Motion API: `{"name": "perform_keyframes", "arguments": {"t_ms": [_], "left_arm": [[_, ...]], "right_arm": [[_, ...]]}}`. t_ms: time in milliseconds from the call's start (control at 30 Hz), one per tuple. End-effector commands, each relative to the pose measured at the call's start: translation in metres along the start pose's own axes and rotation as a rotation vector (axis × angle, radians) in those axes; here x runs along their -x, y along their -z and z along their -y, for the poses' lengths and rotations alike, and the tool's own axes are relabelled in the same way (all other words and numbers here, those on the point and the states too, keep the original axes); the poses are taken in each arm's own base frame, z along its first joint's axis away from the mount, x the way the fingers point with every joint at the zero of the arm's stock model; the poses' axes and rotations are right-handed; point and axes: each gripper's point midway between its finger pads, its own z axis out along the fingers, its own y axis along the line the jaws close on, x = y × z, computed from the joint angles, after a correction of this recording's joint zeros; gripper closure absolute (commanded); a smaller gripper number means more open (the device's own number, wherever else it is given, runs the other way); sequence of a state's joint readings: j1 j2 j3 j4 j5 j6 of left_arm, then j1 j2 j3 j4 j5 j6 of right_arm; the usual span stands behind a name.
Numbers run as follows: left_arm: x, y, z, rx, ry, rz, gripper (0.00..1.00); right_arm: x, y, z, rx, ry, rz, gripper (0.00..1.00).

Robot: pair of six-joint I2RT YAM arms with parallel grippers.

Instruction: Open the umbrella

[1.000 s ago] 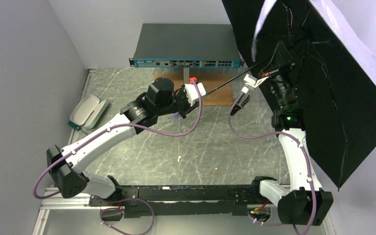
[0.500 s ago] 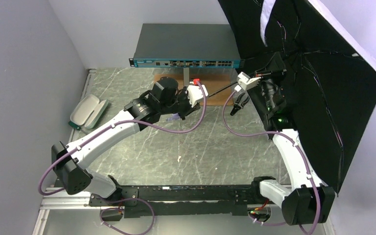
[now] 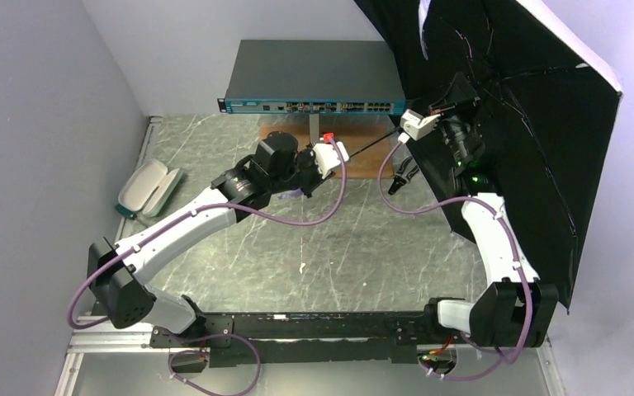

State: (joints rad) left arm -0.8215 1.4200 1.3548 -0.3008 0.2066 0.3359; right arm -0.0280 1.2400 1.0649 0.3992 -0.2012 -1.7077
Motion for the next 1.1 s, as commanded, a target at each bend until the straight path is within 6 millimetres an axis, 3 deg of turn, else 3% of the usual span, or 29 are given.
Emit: {"name": "perform_keyframes", "arguments": {"t_ms": [0, 167, 300, 467, 600, 667, 933, 1067], "left_arm": [[-0.058, 0.082, 0.070, -0.326, -0.070, -0.172, 1.00], [-0.069, 0.085, 0.062, -0.318, -0.057, -0.197, 1.00], [-0.061, 0.080, 0.058, -0.310, -0.066, -0.170, 1.00], [-0.035, 0.063, 0.049, -0.299, -0.024, -0.120, 1.00], [-0.009, 0.050, 0.053, -0.298, -0.014, -0.048, 1.00], [0.003, 0.045, 0.055, -0.300, 0.001, -0.013, 1.00], [0.023, 0.034, 0.054, -0.295, 0.063, 0.043, 1.00], [0.029, 0.030, 0.053, -0.299, 0.066, 0.057, 1.00]], "right_arm": [[-0.229, 0.144, 0.042, -0.163, -0.032, -1.082, 0.96], [-0.244, 0.158, 0.049, -0.175, -0.022, -1.118, 0.95], [-0.240, 0.161, 0.051, -0.170, -0.040, -1.097, 0.96], [-0.195, 0.143, 0.027, -0.080, -0.047, -0.952, 0.95], [-0.145, 0.127, 0.010, -0.023, -0.064, -0.795, 0.66], [-0.124, 0.122, 0.000, 0.010, -0.068, -0.737, 0.58], [-0.076, 0.119, -0.023, 0.079, -0.080, -0.613, 0.54], [-0.047, 0.119, -0.035, 0.123, -0.063, -0.487, 0.42]]}}
